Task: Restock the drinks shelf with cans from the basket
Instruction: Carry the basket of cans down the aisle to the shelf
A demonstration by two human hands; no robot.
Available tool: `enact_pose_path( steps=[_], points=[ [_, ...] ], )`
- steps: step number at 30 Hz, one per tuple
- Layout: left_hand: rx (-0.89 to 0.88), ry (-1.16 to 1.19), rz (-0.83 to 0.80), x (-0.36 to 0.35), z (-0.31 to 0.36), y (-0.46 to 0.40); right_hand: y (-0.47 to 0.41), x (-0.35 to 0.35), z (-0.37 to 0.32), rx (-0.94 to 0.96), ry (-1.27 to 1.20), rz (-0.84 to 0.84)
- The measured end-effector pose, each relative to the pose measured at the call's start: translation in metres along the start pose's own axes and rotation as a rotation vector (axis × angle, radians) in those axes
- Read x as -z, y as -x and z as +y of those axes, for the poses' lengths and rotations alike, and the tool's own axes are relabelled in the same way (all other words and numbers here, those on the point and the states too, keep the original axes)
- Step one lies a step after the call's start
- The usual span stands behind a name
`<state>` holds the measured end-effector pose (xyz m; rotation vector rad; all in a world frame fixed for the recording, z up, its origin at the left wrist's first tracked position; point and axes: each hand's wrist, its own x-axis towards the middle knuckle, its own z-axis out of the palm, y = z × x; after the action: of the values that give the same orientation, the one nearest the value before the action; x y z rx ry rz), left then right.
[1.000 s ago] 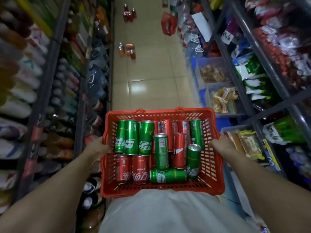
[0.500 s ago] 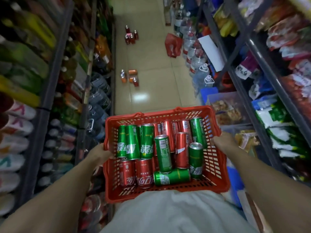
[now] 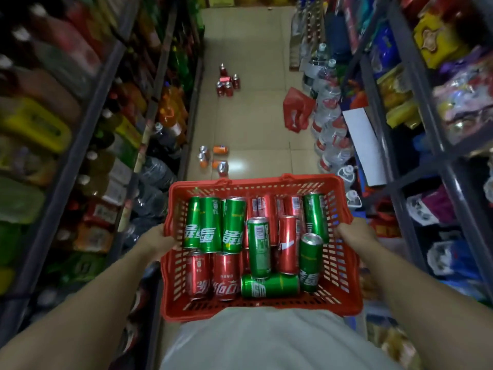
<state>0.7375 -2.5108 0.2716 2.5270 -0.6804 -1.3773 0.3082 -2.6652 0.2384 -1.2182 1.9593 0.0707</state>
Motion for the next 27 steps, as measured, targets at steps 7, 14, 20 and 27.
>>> enact_pose_path(
  steps=[7,14,20,27],
  points=[
    [-0.068,-0.006,-0.041,0.067,0.153,-0.132,-0.111,0.039,-0.138,-0.029,-0.008,0.074],
    [0.005,0.016,-0.065,0.109,0.276,-0.224,-0.21,0.096,-0.276,0.031,0.019,0.093],
    [0.132,0.117,-0.008,0.111,0.375,-0.294,-0.348,0.143,-0.381,0.131,0.094,0.008],
    [0.233,0.317,0.021,0.127,0.479,-0.351,-0.474,0.211,-0.552,0.238,0.269,-0.073]
  ],
)
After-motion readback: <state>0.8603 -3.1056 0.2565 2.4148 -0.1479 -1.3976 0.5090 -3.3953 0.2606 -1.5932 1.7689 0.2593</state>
